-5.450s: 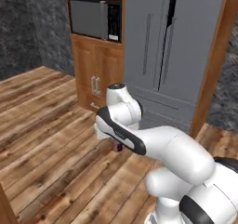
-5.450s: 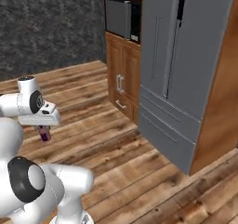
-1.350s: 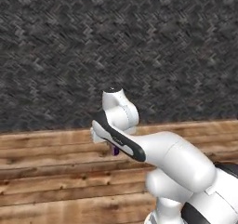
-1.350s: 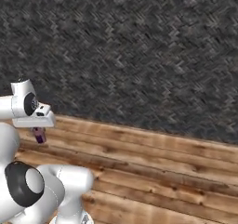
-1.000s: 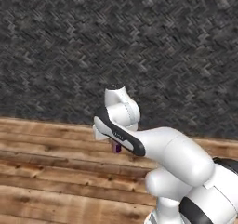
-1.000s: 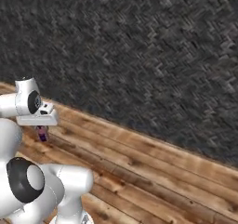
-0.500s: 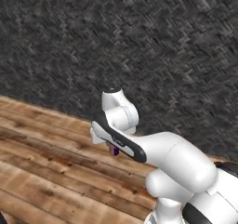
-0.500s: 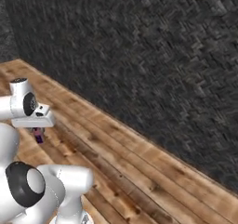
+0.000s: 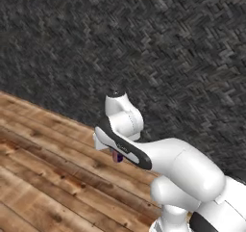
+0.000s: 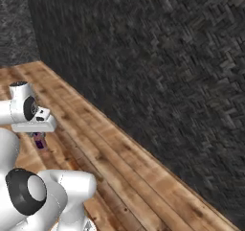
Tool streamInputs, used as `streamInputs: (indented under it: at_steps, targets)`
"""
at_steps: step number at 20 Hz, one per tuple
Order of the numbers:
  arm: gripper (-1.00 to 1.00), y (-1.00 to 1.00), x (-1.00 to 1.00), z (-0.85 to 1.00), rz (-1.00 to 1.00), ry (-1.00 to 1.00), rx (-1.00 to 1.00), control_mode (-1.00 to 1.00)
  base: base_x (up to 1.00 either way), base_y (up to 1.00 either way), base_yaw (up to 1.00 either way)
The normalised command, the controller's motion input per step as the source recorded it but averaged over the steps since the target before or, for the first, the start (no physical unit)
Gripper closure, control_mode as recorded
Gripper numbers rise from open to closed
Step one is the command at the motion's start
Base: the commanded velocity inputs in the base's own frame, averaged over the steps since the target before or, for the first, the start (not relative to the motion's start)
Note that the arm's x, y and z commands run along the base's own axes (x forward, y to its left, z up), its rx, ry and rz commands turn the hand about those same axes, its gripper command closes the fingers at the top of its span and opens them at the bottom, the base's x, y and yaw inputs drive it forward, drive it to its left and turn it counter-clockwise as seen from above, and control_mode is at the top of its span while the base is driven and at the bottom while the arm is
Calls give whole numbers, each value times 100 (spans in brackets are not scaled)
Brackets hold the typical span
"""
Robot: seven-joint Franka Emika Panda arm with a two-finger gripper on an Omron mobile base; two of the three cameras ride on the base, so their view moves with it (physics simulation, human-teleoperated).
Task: There is a wine glass and glass cup on the dining counter. Place the wine bottle next to the wine glass and the juice bottle next to the glass cup.
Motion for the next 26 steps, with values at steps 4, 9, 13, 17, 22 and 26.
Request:
streamInputs:
  at_steps: [4, 9, 13, 17, 22, 26]
  targets:
    - [100, 0, 0, 0, 0, 0, 0, 100, 74, 0, 49]
    - [100, 0, 0, 0, 0, 0, 0, 100, 67, 0, 56]
    - [100, 0, 0, 0, 0, 0, 0, 100, 68, 0, 55]
    - [100, 0, 0, 0, 0, 0, 0, 100, 74, 0, 46]
    - [100, 0, 0, 0, 0, 0, 0, 100, 83, -9, 17]
    - [100, 0, 0, 0, 0, 0, 0, 100, 86, -20, 2]
